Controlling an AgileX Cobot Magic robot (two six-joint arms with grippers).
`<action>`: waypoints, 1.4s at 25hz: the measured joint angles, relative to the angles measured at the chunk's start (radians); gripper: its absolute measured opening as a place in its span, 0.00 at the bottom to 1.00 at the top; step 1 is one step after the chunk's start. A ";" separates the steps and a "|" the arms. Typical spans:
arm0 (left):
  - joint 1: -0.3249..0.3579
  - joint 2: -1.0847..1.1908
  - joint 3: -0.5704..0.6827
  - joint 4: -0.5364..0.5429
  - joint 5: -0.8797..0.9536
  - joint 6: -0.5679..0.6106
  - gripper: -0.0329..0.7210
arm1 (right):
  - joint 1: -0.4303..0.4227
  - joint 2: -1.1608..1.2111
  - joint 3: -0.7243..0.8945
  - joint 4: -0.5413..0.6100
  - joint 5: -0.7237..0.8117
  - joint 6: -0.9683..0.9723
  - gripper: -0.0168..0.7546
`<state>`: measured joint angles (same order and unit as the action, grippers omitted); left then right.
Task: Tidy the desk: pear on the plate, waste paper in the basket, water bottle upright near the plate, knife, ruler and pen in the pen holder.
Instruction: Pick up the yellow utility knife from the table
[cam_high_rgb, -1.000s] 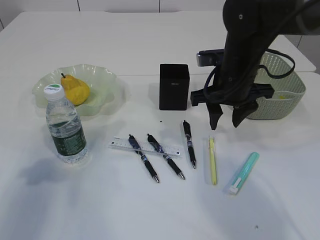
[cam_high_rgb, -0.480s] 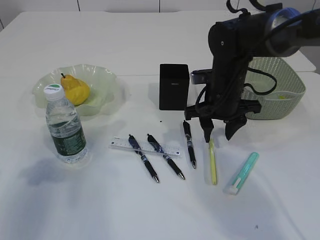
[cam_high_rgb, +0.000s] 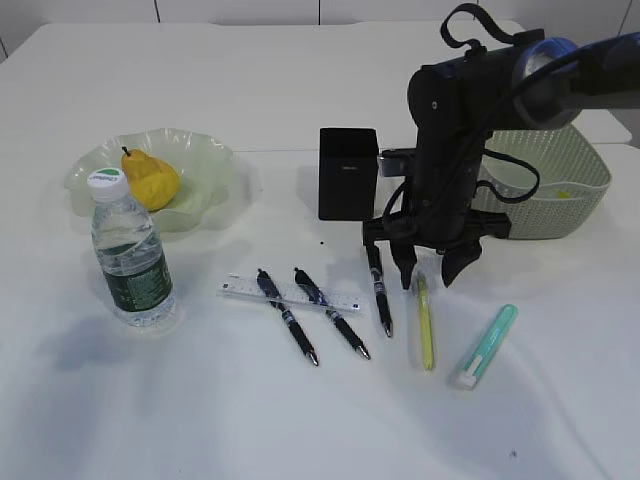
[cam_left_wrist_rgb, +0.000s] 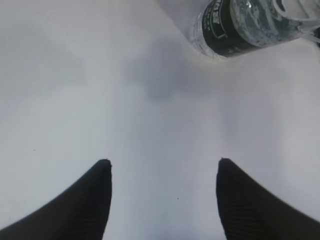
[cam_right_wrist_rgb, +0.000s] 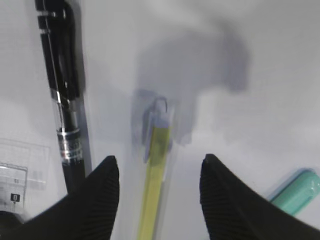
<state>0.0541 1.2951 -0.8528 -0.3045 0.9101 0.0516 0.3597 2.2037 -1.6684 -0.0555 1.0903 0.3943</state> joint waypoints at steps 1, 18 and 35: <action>0.000 0.000 0.000 0.000 0.000 0.000 0.66 | 0.000 0.000 0.000 0.000 -0.005 0.002 0.52; 0.000 -0.002 0.000 0.000 -0.008 0.000 0.66 | 0.000 0.029 0.000 0.002 -0.056 0.024 0.52; 0.000 -0.002 0.000 0.002 -0.014 0.000 0.66 | 0.000 0.049 0.000 0.000 -0.056 0.032 0.24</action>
<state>0.0541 1.2929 -0.8528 -0.3027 0.8959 0.0516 0.3597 2.2523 -1.6684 -0.0551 1.0347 0.4260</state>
